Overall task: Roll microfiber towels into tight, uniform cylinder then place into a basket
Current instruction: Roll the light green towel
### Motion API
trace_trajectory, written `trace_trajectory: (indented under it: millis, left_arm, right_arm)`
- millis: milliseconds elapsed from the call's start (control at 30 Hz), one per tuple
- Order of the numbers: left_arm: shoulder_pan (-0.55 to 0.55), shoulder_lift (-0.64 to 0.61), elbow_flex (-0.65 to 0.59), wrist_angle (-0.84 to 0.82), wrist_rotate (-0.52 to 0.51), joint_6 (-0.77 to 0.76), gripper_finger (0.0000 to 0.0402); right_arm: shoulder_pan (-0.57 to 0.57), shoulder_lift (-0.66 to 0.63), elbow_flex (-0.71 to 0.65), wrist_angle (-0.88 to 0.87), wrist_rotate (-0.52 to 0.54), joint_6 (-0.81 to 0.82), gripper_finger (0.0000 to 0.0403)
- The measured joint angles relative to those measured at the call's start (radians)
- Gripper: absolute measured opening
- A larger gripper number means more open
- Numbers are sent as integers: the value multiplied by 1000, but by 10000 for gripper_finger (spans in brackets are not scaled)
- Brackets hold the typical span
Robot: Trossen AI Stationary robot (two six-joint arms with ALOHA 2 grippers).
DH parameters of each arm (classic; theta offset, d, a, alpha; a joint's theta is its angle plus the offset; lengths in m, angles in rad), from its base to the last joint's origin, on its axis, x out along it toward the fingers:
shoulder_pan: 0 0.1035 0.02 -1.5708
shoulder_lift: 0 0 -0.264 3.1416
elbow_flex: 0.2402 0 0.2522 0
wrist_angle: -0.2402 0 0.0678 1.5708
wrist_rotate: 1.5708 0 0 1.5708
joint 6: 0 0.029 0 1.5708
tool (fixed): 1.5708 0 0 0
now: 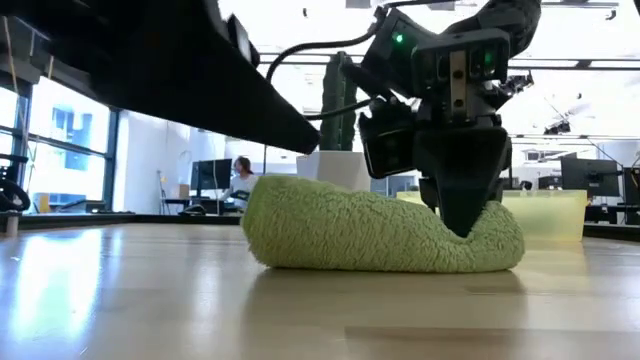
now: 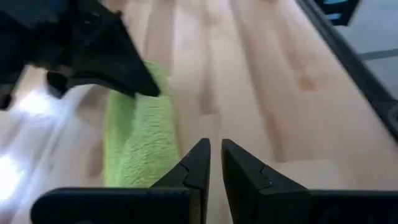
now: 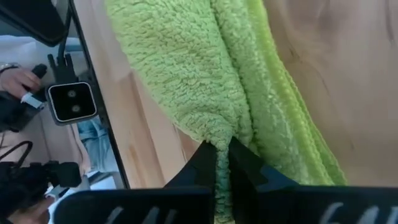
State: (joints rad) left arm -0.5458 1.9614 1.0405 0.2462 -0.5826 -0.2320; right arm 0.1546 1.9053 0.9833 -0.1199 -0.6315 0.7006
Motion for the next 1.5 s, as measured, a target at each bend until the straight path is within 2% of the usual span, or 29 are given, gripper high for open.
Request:
trace_trajectory:
  millis: [200,467,567,667,833,1000,1067,1267,1367,1500]
  left_arm:
    - [61,1,0,-66,-6,-71,32]
    - [132,5,0,-268,43,-262,32]
    - [147,4,1,-288,107,-310,32]
    - [149,2,2,-296,149,-330,32]
    - [145,2,2,-300,189,-374,32]
    - [147,1,2,-314,215,-441,32]
    - [154,1,3,-327,224,-468,32]
    - [160,1,3,-333,231,-498,32]
    - [161,2,2,-329,232,-498,32]
    - [161,2,1,-325,232,-499,32]
  right_arm:
    - [-6,24,3,3,-17,3,1]
    - [-6,30,4,17,-14,-7,9]
    - [-4,30,4,24,-12,-124,34]
    - [-2,13,3,22,-14,-263,75]
    - [-11,-63,3,16,-71,-353,144]
    - [-5,-176,3,-4,-47,-489,171]
    - [29,-218,3,-4,56,-565,172]
    - [236,-236,3,3,549,-840,170]
    - [327,-199,3,-1,788,-877,170]
    - [407,-161,3,25,970,-885,170]
